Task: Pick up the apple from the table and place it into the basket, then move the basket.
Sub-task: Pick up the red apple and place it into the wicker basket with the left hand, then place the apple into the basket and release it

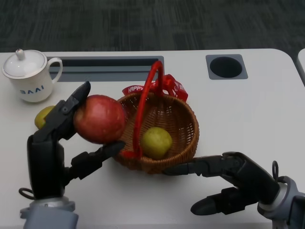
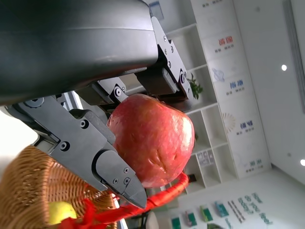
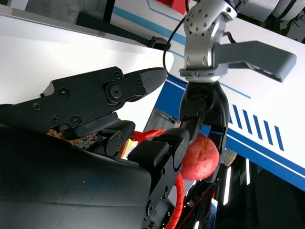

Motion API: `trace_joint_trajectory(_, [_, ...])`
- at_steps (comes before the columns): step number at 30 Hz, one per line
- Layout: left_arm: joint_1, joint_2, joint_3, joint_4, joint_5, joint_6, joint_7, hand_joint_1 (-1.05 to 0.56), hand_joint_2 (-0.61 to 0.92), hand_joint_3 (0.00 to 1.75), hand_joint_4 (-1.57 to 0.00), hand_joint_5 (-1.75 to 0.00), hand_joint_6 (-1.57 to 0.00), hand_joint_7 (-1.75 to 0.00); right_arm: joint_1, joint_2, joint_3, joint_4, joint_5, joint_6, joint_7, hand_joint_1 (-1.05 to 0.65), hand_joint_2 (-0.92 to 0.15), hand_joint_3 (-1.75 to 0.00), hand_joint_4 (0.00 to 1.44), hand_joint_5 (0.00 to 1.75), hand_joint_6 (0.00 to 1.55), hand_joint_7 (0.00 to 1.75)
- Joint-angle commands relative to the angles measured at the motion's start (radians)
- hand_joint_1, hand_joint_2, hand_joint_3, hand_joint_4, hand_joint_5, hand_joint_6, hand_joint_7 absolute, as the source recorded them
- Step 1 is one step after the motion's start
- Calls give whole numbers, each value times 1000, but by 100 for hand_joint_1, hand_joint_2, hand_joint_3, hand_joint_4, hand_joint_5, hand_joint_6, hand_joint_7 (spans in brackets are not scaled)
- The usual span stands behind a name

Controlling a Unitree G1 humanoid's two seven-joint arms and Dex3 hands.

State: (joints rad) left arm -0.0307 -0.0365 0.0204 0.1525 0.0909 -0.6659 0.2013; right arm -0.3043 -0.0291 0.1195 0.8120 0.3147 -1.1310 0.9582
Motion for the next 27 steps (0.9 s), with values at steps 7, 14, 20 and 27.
trace_joint_trajectory(7, [-120,17,5,3,-48,103,-80,-16,84,0,-127,-1,-109,0,6,-4,-4,-4,3,-9,-7,-45,-92,-3,72,0,68,0])
trace_joint_trajectory(14, [-190,30,17,145,-57,118,-111,-15,85,0,-126,0,-108,0,12,-4,-3,-10,2,-15,-10,-44,-92,-4,72,0,69,0])
trace_joint_trajectory(20, [-259,35,29,308,-40,125,-107,-14,85,0,-122,0,-107,0,17,-9,-2,-17,2,-16,-9,-44,-92,-5,72,0,68,0])
trace_joint_trajectory(27, [-329,78,14,495,-23,84,-160,-26,81,0,-88,0,-84,0,31,-16,1,-39,0,-12,-15,-44,-92,-5,72,0,69,0])
